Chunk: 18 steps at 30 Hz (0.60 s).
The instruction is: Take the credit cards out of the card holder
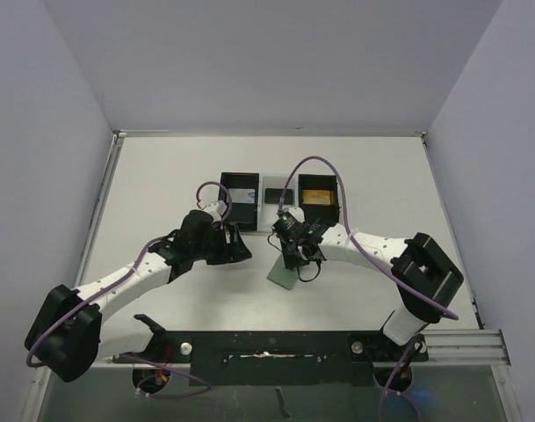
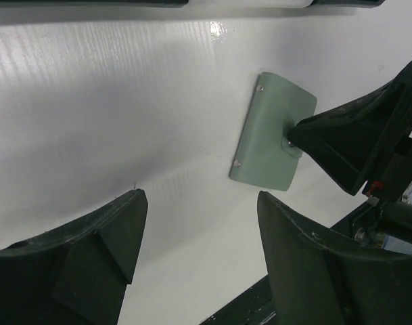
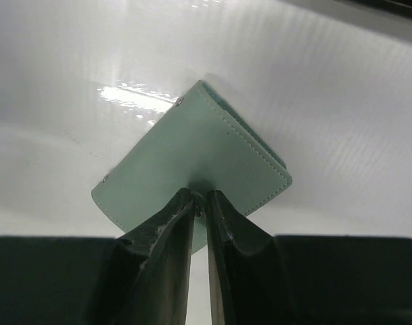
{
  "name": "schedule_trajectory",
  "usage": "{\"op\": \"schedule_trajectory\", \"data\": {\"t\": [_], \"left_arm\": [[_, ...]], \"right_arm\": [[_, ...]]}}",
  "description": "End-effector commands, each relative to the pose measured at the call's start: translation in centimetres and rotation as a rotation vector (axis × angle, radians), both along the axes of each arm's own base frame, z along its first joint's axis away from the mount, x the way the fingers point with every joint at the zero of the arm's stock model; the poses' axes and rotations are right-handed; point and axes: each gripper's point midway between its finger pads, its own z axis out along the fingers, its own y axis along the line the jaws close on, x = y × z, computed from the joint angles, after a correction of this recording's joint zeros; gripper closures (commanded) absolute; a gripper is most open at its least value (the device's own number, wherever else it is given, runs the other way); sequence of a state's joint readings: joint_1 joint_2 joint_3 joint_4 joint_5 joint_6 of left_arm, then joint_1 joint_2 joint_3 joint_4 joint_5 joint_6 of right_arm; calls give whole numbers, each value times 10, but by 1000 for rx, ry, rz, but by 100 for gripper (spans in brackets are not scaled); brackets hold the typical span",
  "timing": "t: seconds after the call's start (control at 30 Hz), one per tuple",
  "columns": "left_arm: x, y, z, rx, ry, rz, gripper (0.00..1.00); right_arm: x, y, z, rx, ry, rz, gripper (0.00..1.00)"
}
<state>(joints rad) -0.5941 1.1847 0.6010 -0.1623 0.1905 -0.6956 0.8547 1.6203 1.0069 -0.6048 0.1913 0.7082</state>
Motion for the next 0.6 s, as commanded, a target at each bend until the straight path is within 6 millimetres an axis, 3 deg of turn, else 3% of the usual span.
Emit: {"op": "schedule_trajectory", "data": {"t": [0.0,0.13,0.27,0.4,0.57], "left_arm": [[13,-20,9,-77,-48,-45,39],[7,-23,-4,-54,-9,-95,41],[6,-24,-10,-43,5,-109,41],[9,-23,-22,-35,27,-81,41],[17,-32,-25,-49,58,-71,41]], "right_arm": [[7,42,18,179,-81,178,86],[3,57,17,246,-81,244,89],[4,59,15,226,-66,272,90],[7,51,21,201,-86,220,83],[17,32,38,150,-91,19,65]]}}
